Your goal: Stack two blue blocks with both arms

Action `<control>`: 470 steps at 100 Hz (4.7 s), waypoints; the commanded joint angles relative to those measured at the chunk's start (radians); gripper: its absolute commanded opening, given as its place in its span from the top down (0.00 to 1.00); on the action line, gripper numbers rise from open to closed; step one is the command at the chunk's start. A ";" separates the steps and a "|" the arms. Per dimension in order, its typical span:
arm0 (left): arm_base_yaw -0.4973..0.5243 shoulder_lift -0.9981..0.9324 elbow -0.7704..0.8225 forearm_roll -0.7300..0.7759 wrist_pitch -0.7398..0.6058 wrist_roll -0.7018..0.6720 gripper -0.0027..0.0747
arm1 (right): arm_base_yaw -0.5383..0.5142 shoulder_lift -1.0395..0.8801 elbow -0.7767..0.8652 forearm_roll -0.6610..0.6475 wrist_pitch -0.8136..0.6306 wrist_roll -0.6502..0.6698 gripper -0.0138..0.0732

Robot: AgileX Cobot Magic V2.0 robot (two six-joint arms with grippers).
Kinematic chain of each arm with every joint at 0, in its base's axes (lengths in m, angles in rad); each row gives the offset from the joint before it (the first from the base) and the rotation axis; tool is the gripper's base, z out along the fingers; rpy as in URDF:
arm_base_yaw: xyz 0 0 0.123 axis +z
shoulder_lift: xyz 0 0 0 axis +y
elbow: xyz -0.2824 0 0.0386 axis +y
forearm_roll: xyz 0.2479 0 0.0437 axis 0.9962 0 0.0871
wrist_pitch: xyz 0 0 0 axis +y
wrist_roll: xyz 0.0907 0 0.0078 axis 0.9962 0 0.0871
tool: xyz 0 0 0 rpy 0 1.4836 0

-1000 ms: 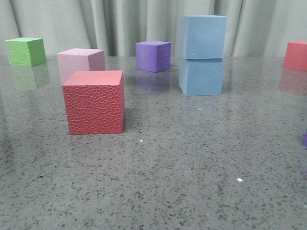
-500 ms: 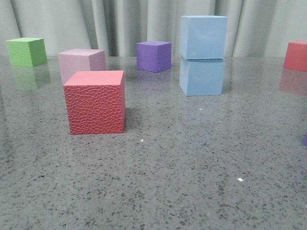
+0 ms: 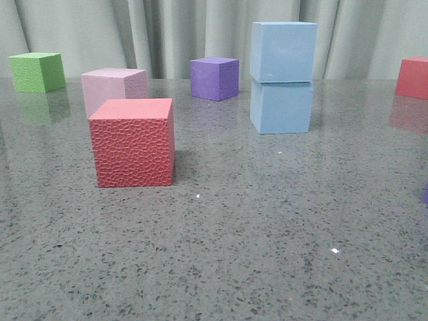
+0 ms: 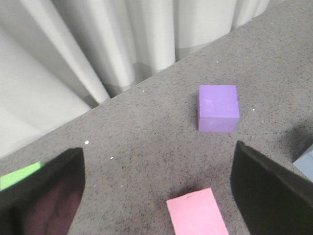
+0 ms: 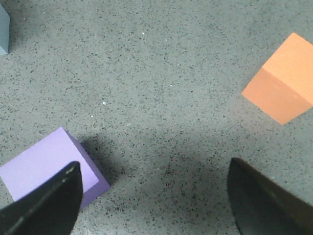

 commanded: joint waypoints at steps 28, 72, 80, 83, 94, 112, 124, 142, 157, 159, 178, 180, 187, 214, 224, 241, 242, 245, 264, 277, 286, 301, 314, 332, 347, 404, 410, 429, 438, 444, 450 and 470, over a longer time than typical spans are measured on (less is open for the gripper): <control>0.041 -0.306 0.345 0.041 -0.104 -0.012 0.22 | -0.006 -0.004 -0.026 -0.015 -0.065 -0.008 0.15; 0.041 -0.756 0.967 0.076 -0.391 -0.080 0.23 | -0.006 -0.004 -0.026 -0.014 -0.071 -0.008 0.15; 0.041 -0.832 1.070 0.081 -0.419 -0.093 0.23 | -0.006 -0.004 -0.026 -0.014 -0.072 -0.008 0.15; 0.041 -0.857 1.110 0.087 -0.431 -0.098 0.23 | -0.006 -0.004 -0.026 -0.014 -0.073 -0.008 0.15; 0.041 -0.950 1.221 0.116 -0.477 -0.144 0.23 | -0.006 -0.004 -0.026 -0.014 -0.074 -0.008 0.15; 0.041 -1.074 1.377 0.179 -0.504 -0.235 0.23 | -0.006 -0.006 -0.026 -0.014 -0.074 -0.008 0.15; 0.041 -1.138 1.471 0.189 -0.515 -0.270 0.23 | -0.006 -0.008 -0.026 -0.014 -0.078 -0.008 0.15; 0.041 -1.213 1.591 0.189 -0.581 -0.330 0.23 | -0.006 -0.008 -0.026 -0.014 -0.081 -0.008 0.15; 0.041 -1.232 1.635 0.189 -0.610 -0.351 0.23 | -0.006 -0.008 -0.026 -0.014 -0.079 -0.008 0.15; 0.041 -1.232 1.636 0.189 -0.610 -0.351 0.23 | -0.006 -0.008 -0.026 -0.014 -0.081 -0.008 0.15; 0.041 -1.232 1.636 0.189 -0.619 -0.351 0.23 | -0.006 -0.008 -0.026 -0.013 -0.078 -0.008 0.15; 0.041 -1.232 1.636 0.189 -0.619 -0.351 0.23 | -0.006 -0.008 -0.026 -0.013 -0.076 -0.008 0.15; 0.041 -1.232 1.636 0.189 -0.626 -0.351 0.23 | -0.006 -0.008 -0.026 -0.013 -0.076 -0.008 0.15; 0.041 -1.232 1.636 0.189 -0.652 -0.351 0.31 | -0.006 -0.008 -0.026 -0.013 -0.076 -0.008 0.24; 0.041 -1.232 1.636 0.189 -0.655 -0.351 0.46 | -0.006 -0.008 -0.026 -0.013 -0.076 -0.008 0.39; 0.041 -1.232 1.636 0.189 -0.655 -0.351 0.78 | -0.006 -0.008 -0.026 -0.013 -0.076 -0.008 0.73; 0.041 -1.232 1.636 0.189 -0.655 -0.351 0.79 | -0.006 -0.008 -0.026 -0.013 -0.077 -0.008 0.75; 0.041 -1.232 1.636 0.189 -0.655 -0.351 0.84 | -0.006 -0.008 -0.026 -0.013 -0.077 -0.008 0.80; 0.041 -1.232 1.636 0.189 -0.655 -0.351 0.99 | -0.006 -0.008 -0.026 -0.013 -0.078 -0.008 0.98; 0.041 -1.232 1.636 0.189 -0.655 -0.351 0.99 | -0.006 -0.008 -0.026 -0.013 -0.080 -0.008 0.98; 0.041 -1.232 1.636 0.189 -0.655 -0.351 0.99 | -0.006 -0.008 -0.026 -0.013 -0.080 -0.008 0.98; 0.041 -1.232 1.636 0.189 -0.655 -0.351 0.99 | -0.006 -0.008 -0.026 -0.013 -0.080 -0.008 0.98; 0.041 -1.232 1.636 0.189 -0.655 -0.351 0.99 | -0.006 -0.008 -0.026 -0.013 -0.080 -0.008 0.98; 0.041 -1.232 1.636 0.189 -0.655 -0.351 0.99 | -0.006 -0.008 -0.026 -0.013 -0.080 -0.008 0.98; 0.041 -1.232 1.636 0.189 -0.655 -0.351 0.99 | -0.006 -0.008 -0.026 -0.013 -0.080 -0.008 0.98; 0.041 -1.279 1.681 0.221 -0.770 -0.351 0.99 | -0.006 -0.008 -0.026 -0.013 -0.079 -0.008 0.98; 0.041 -1.311 1.720 0.223 -0.831 -0.351 0.99 | -0.006 -0.008 -0.026 -0.013 -0.079 -0.008 0.98; 0.041 -1.438 1.883 0.251 -0.995 -0.351 0.99 | -0.006 -0.008 -0.026 -0.013 -0.079 -0.008 0.98; 0.041 -1.509 1.971 0.255 -1.054 -0.351 0.99 | -0.006 -0.008 -0.026 -0.013 -0.079 -0.008 0.98; 0.041 -1.550 2.031 0.255 -1.091 -0.351 0.99 | -0.006 -0.008 -0.026 -0.013 -0.079 -0.008 0.98; 0.041 -1.598 2.083 0.255 -1.133 -0.351 0.99 | -0.006 -0.008 -0.026 -0.013 -0.079 -0.008 0.98; 0.071 -1.738 2.222 0.248 -1.190 -0.351 0.99 | -0.006 -0.008 -0.026 -0.013 -0.079 -0.008 0.98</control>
